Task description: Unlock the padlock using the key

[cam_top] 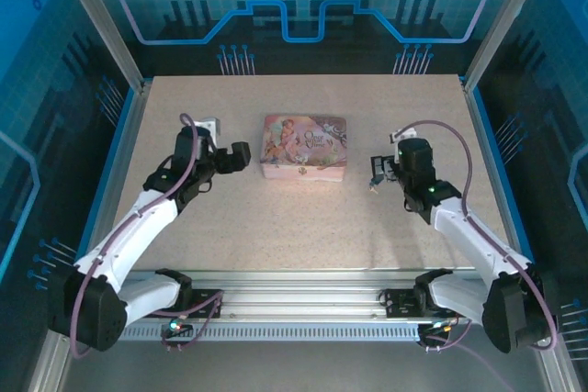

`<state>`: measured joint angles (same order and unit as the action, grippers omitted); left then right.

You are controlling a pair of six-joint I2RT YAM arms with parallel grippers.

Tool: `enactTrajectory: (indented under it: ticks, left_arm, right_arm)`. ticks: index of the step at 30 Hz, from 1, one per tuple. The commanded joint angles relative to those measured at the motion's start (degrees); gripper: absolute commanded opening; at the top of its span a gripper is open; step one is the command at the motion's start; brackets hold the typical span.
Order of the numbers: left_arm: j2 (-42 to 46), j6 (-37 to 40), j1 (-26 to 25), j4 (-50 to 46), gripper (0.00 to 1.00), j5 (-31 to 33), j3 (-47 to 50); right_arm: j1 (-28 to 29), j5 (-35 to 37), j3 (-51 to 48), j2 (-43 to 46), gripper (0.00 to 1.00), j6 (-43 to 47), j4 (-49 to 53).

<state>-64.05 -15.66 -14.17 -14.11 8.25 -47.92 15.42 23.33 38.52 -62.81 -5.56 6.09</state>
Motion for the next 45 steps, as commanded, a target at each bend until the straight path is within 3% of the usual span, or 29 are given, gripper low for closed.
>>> enactTrajectory:
  ticks: [1,8,14,16,21,25,29,32,35,37,41,42,43,45]
  left_arm:
    - [0.77,7.49,3.45,5.65,0.99,7.62,4.05]
    - [-3.2,8.52,11.22,21.69,0.99,11.14,14.2]
    - [-15.38,11.33,11.8,47.42,0.99,10.54,21.57]
    - [-17.55,13.4,11.44,50.69,0.99,8.7,21.11]
    - [-25.88,15.64,11.2,75.94,0.99,7.41,29.6]
    - [-24.52,14.81,11.67,67.39,0.99,5.94,26.52]
    - [-24.96,15.08,11.71,68.72,0.99,6.05,26.73]
    - [-24.89,15.04,11.71,68.41,0.99,6.11,26.65]
    - [-24.85,15.05,11.71,68.37,0.99,6.19,26.68]
    - [-24.89,15.1,11.71,68.45,0.99,6.2,26.74]
    - [-24.89,15.35,11.3,68.78,0.99,7.07,26.82]
    - [-24.97,15.52,11.07,69.15,0.99,7.66,26.91]
    - [-24.98,15.65,10.78,69.44,0.99,8.22,27.08]
    - [-25.24,16.12,9.87,70.59,0.99,10.22,27.47]
  right_arm:
    - [-1.62,4.63,-4.74,1.16,1.0,0.93,-16.65]
    - [-7.57,5.08,-7.7,-5.32,1.0,1.46,-26.13]
    - [-8.95,3.21,-9.09,-11.16,1.0,5.59,-36.01]
    - [-9.41,0.91,-9.0,-11.87,1.0,6.64,-38.03]
    - [-12.13,-5.06,-6.7,-12.95,1.0,5.66,-34.92]
    - [-15.5,-12.41,-6.09,-13.16,1.0,4.47,-33.96]
    - [-15.6,-14.92,-7.52,-11.79,1.0,4.22,-34.65]
    - [-15.17,-21.24,-8.11,-11.26,1.0,3.88,-33.5]
    - [-13.94,-20.25,-11.64,-10.13,1.0,4.07,-37.27]
    - [-13.79,-22.14,-14.69,-11.01,1.0,5.03,-42.08]
    - [-11.99,-22.12,-21.59,-22.08,1.0,6.94,-63.54]
    - [-10.64,-19.58,-19.77,-23.73,1.0,7.87,-61.21]
    - [-10.1,-18.37,-16.1,-22.59,1.0,7.74,-51.71]
    - [-11.08,-17.62,-14.44,-23.38,1.0,6.09,-50.38]
